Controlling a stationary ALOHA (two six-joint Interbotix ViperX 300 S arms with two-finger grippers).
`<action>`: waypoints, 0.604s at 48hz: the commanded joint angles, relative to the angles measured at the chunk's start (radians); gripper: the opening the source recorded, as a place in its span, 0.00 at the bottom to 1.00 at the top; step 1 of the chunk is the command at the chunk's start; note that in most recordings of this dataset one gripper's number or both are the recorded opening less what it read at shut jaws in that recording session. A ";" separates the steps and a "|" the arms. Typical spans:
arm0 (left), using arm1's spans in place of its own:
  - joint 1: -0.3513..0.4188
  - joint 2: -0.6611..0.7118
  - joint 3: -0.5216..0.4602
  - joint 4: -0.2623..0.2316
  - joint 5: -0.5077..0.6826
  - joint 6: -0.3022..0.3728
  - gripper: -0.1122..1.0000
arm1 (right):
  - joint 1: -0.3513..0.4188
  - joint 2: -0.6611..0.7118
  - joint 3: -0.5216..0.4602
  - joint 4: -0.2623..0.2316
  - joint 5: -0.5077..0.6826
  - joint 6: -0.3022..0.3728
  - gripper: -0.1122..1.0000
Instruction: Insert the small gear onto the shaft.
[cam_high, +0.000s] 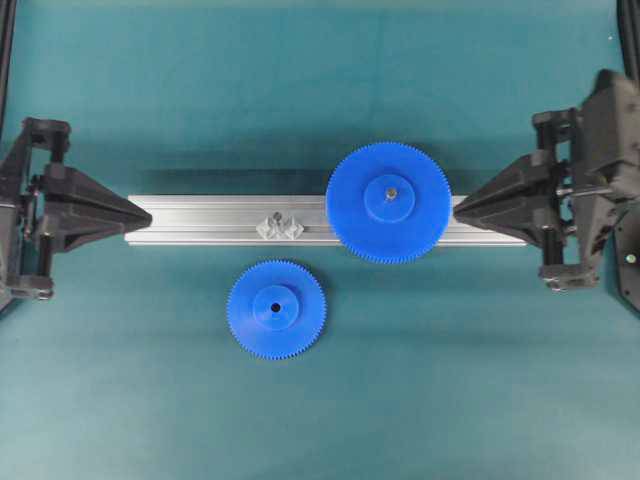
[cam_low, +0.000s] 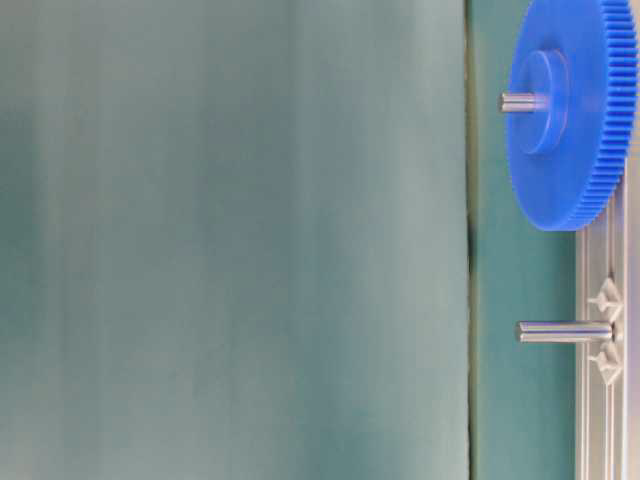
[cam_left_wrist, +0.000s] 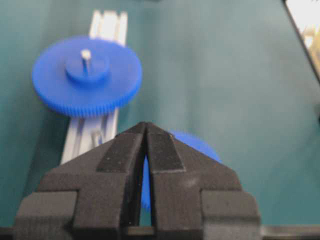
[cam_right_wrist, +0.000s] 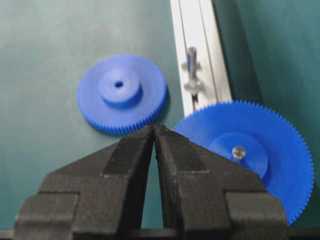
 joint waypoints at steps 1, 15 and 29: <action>-0.009 0.026 -0.064 0.003 0.066 -0.002 0.13 | -0.002 0.005 -0.026 -0.002 0.002 0.002 0.28; -0.032 0.126 -0.144 0.002 0.173 0.002 0.13 | -0.008 0.006 0.015 -0.003 -0.005 0.000 0.28; -0.044 0.225 -0.175 0.003 0.176 0.002 0.23 | -0.020 0.002 0.104 -0.005 -0.089 0.002 0.28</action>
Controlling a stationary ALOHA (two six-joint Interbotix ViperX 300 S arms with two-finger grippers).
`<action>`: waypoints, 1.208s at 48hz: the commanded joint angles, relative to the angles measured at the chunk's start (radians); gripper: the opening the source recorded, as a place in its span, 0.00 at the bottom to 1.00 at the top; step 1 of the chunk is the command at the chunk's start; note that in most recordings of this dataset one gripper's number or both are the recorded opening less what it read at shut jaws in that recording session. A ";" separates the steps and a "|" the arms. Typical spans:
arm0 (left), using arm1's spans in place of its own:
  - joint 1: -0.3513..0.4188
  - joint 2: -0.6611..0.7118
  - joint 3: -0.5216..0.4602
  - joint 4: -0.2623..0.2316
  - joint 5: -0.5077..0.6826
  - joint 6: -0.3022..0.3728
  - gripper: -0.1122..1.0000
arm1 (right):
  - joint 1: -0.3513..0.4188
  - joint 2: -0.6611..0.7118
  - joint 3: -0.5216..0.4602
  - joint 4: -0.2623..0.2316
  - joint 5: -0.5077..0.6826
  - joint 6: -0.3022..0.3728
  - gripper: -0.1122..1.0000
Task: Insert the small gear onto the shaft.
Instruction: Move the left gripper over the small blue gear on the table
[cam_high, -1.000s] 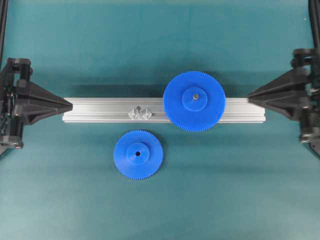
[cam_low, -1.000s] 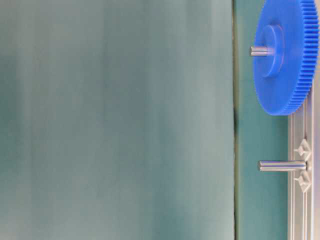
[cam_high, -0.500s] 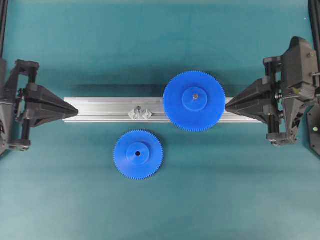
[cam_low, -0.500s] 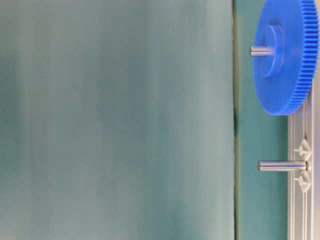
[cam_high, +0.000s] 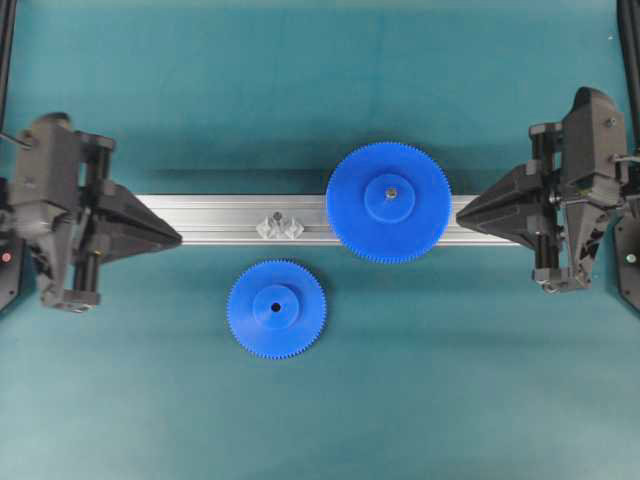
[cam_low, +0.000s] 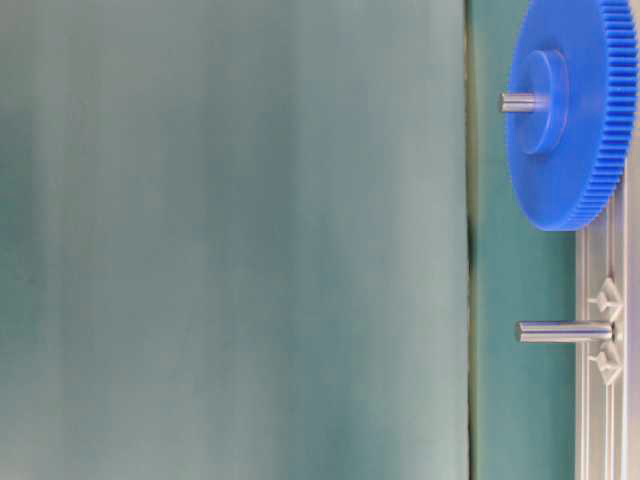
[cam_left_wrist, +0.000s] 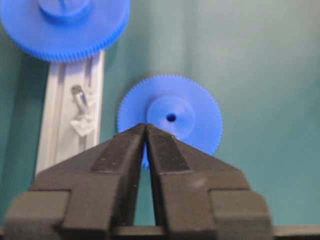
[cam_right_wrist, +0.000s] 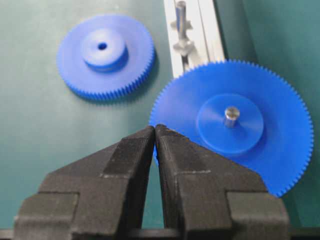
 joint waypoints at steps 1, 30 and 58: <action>-0.012 0.029 -0.031 0.003 -0.003 0.002 0.25 | -0.003 -0.005 0.000 -0.002 -0.014 0.002 0.28; -0.075 0.262 -0.138 0.002 0.067 -0.037 0.89 | -0.046 -0.008 0.046 -0.018 0.017 0.002 0.28; -0.078 0.531 -0.282 0.003 0.155 -0.040 0.89 | -0.046 -0.012 0.051 -0.017 0.011 0.006 0.28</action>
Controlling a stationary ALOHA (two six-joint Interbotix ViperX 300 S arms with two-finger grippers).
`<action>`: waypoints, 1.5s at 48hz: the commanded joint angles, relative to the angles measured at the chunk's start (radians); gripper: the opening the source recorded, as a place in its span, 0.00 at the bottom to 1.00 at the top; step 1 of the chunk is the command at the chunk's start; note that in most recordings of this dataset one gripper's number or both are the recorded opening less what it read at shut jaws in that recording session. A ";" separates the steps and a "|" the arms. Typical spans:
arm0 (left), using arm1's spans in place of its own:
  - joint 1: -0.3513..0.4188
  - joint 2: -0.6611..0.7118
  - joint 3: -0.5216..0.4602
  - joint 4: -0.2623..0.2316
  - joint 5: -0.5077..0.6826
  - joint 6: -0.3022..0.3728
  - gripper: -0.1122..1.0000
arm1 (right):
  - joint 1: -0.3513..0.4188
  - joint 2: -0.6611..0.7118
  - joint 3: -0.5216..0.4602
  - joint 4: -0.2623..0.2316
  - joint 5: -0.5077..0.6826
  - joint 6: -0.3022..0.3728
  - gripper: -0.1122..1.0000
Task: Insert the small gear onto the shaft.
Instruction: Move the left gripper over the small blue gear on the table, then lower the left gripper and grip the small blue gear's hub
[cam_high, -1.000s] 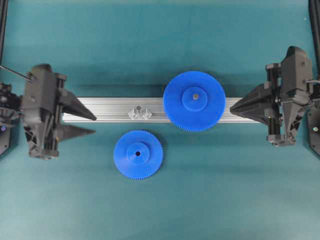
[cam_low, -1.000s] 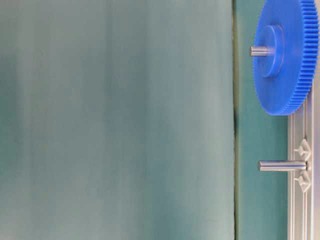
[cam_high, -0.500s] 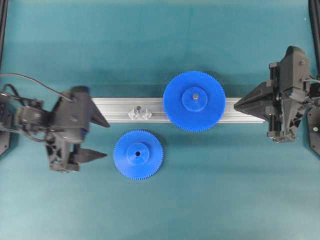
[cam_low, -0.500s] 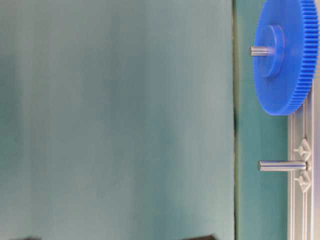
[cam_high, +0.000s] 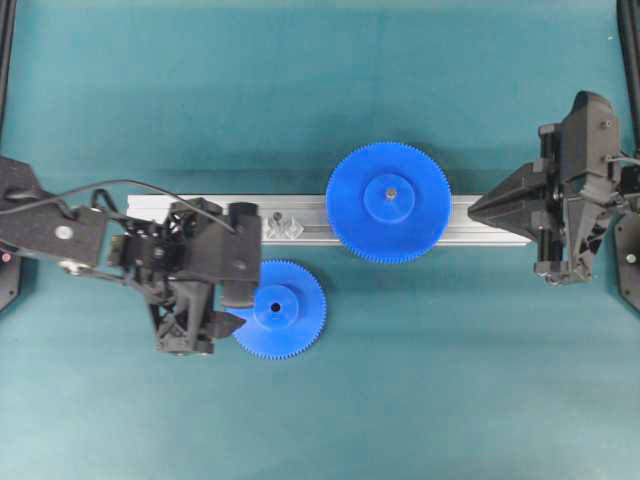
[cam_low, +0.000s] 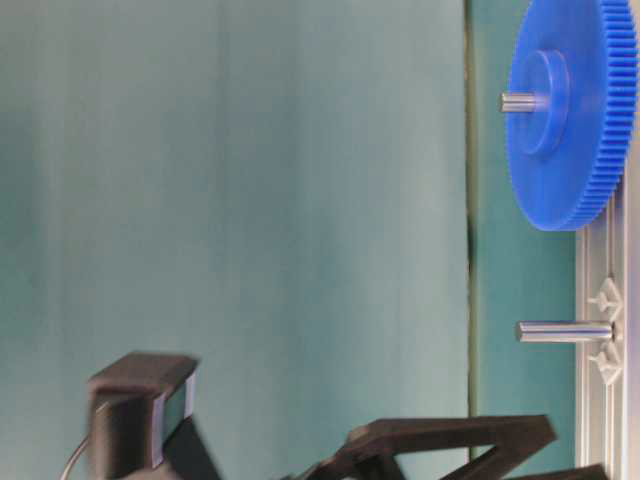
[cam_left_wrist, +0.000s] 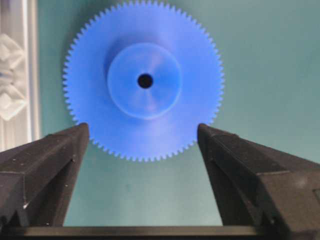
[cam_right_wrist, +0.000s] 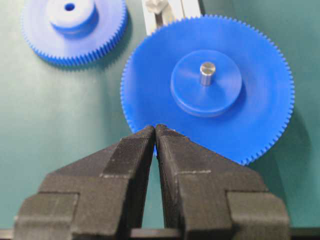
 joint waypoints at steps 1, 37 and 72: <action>-0.005 0.014 -0.034 0.002 0.000 0.002 0.89 | -0.002 -0.005 -0.009 0.000 -0.009 0.006 0.28; 0.002 0.178 -0.124 0.003 0.015 0.008 0.92 | 0.000 -0.041 0.043 0.000 -0.020 0.008 0.28; 0.003 0.244 -0.173 0.003 0.034 0.011 0.92 | 0.002 -0.043 0.046 0.000 -0.021 0.006 0.28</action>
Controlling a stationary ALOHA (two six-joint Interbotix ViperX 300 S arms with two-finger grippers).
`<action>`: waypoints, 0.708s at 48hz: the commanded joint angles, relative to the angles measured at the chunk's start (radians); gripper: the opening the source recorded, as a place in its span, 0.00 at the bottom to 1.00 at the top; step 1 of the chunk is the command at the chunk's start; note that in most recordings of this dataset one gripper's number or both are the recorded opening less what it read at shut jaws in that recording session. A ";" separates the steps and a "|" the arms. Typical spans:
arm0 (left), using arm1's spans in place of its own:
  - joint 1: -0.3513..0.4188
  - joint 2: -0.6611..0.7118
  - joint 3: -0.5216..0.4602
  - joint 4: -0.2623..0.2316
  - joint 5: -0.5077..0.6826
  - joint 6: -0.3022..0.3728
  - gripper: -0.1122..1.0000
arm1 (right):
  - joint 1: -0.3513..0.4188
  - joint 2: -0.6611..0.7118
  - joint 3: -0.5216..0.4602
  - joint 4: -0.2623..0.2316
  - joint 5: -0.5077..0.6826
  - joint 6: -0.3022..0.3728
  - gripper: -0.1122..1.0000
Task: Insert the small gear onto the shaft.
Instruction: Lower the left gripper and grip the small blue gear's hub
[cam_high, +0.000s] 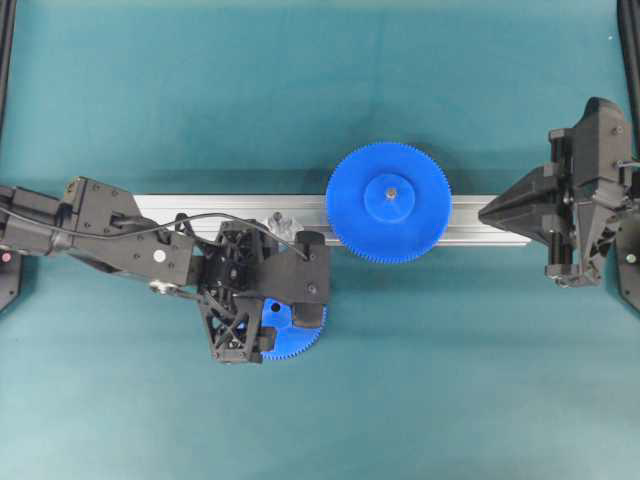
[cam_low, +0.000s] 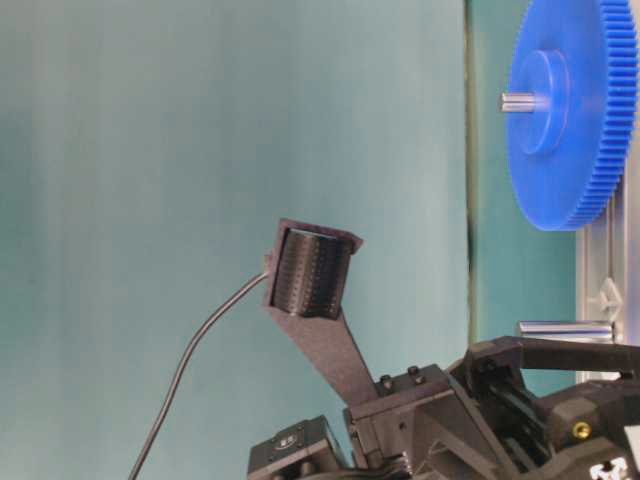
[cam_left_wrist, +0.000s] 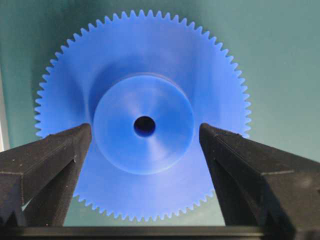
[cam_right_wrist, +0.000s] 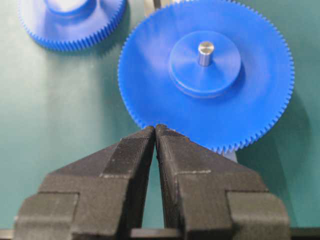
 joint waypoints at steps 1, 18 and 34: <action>0.002 -0.012 -0.021 0.002 -0.002 0.000 0.92 | 0.002 -0.002 -0.008 0.000 -0.009 0.005 0.28; 0.002 0.011 -0.035 0.003 -0.002 -0.003 0.92 | 0.008 -0.014 0.002 0.002 -0.012 0.006 0.28; 0.002 0.023 -0.032 0.002 0.002 -0.003 0.92 | 0.009 -0.040 0.017 0.000 -0.009 0.008 0.28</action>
